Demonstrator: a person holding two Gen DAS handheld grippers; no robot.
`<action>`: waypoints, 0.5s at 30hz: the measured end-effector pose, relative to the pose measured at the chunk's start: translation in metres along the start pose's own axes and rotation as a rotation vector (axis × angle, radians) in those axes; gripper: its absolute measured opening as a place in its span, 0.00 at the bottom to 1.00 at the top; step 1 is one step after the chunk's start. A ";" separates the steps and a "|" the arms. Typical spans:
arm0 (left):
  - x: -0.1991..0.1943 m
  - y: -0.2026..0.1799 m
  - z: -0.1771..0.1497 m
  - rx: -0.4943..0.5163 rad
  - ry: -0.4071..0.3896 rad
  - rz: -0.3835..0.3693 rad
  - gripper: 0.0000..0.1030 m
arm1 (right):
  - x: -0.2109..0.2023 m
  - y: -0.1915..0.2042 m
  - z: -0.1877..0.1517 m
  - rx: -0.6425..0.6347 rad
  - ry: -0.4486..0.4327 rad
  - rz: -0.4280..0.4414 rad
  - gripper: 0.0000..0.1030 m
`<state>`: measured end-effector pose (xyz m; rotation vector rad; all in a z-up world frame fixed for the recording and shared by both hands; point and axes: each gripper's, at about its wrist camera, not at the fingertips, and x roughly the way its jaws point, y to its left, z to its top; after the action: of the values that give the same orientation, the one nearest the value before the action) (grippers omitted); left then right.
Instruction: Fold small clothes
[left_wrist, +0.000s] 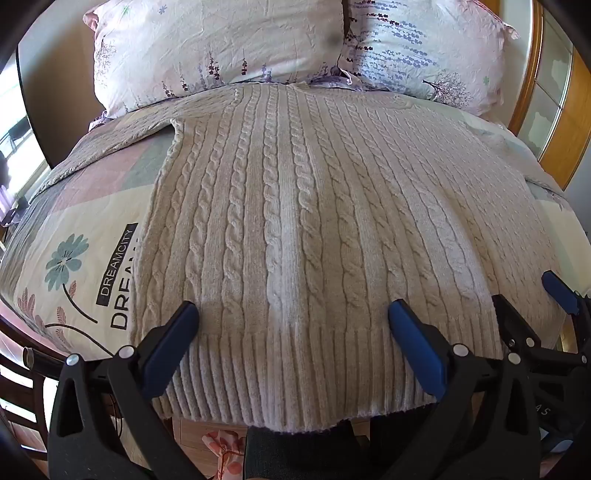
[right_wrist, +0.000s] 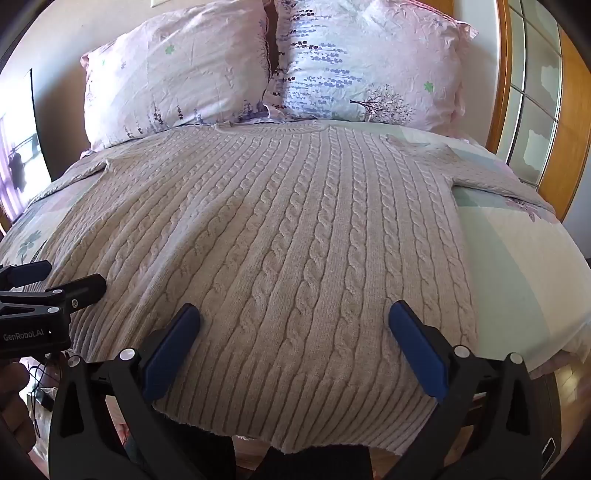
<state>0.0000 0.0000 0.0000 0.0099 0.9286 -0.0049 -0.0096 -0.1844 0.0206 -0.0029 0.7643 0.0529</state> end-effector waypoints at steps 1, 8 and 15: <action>0.000 0.000 0.000 0.000 -0.001 -0.001 0.98 | 0.000 0.000 0.000 -0.001 0.000 0.000 0.99; 0.000 0.000 0.000 0.000 -0.002 0.000 0.98 | 0.000 0.000 0.000 0.000 0.001 0.000 0.99; 0.000 0.000 0.000 0.000 -0.005 0.001 0.98 | 0.000 0.000 0.000 0.000 0.000 0.000 0.99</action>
<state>0.0001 0.0000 0.0002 0.0102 0.9235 -0.0045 -0.0095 -0.1845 0.0207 -0.0030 0.7644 0.0529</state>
